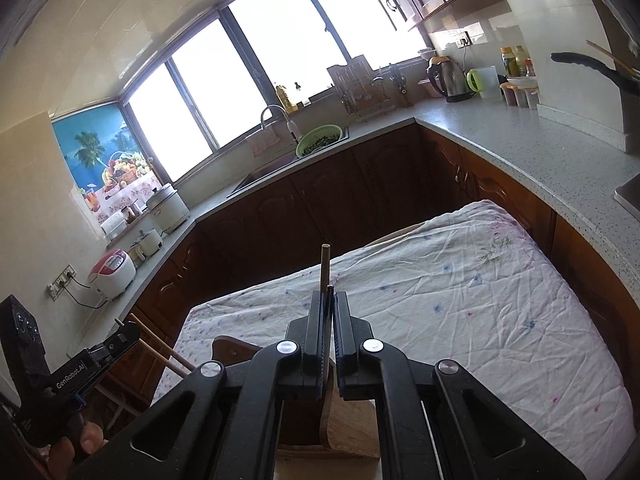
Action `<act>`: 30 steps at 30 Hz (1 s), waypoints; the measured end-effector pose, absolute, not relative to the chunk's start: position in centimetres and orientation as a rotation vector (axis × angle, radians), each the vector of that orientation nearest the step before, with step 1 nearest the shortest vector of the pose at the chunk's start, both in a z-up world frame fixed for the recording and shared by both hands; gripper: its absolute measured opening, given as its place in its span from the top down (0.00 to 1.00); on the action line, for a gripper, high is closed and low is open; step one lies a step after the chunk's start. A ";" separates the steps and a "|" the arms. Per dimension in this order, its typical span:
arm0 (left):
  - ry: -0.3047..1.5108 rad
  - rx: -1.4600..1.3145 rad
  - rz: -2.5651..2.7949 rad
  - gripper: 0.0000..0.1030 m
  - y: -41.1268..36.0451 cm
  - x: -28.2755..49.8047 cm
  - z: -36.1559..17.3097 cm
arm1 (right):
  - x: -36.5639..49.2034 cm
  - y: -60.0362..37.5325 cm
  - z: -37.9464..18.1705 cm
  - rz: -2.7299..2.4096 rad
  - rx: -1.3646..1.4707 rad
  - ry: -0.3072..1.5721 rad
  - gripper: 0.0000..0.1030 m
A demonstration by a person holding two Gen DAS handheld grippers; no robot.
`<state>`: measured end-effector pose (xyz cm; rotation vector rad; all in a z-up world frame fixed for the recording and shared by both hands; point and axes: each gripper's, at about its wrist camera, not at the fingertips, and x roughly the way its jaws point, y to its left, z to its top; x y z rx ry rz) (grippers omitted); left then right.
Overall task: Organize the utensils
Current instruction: 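Drop the left tool's chopstick into the holder and open it while the right tool releases its own, then pull both open tools back from the holder toward the utensil row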
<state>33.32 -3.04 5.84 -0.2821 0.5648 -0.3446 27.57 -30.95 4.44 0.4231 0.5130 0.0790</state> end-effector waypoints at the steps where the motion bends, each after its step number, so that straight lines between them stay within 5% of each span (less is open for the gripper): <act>1: 0.562 -0.274 -0.340 0.95 -3.2 33.3 5.8 | 27.6 -30.9 4.5 0.075 0.418 0.509 0.96; 9: 0.577 -0.247 -0.338 0.95 -3.7 33.3 6.1 | 27.6 -30.4 4.6 0.069 0.391 0.519 0.91; 12: 0.590 -0.233 -0.333 0.80 -3.9 33.1 6.1 | 27.5 -30.0 4.9 0.063 0.337 0.524 0.89; 13: 0.590 -0.233 -0.325 0.63 -3.8 33.0 6.2 | 27.2 -29.9 5.0 0.061 0.329 0.523 0.87; 14: 0.582 -0.235 -0.320 0.48 -3.6 32.7 6.3 | 27.0 -30.0 5.2 0.069 0.332 0.519 0.79; 17: 0.555 -0.229 -0.303 0.35 -3.2 31.5 7.0 | 25.7 -30.4 5.7 0.079 0.350 0.482 0.43; 21: 0.544 -0.207 -0.271 0.17 -2.6 29.6 7.3 | 24.2 -31.5 6.2 0.056 0.390 0.450 0.22; 25: 0.563 -0.172 -0.242 0.04 -2.0 27.3 6.8 | 22.6 -32.6 5.9 0.042 0.420 0.450 0.14; 30: 0.611 -0.137 -0.221 0.01 -1.2 24.1 5.3 | 19.9 -33.5 4.8 0.060 0.478 0.479 0.10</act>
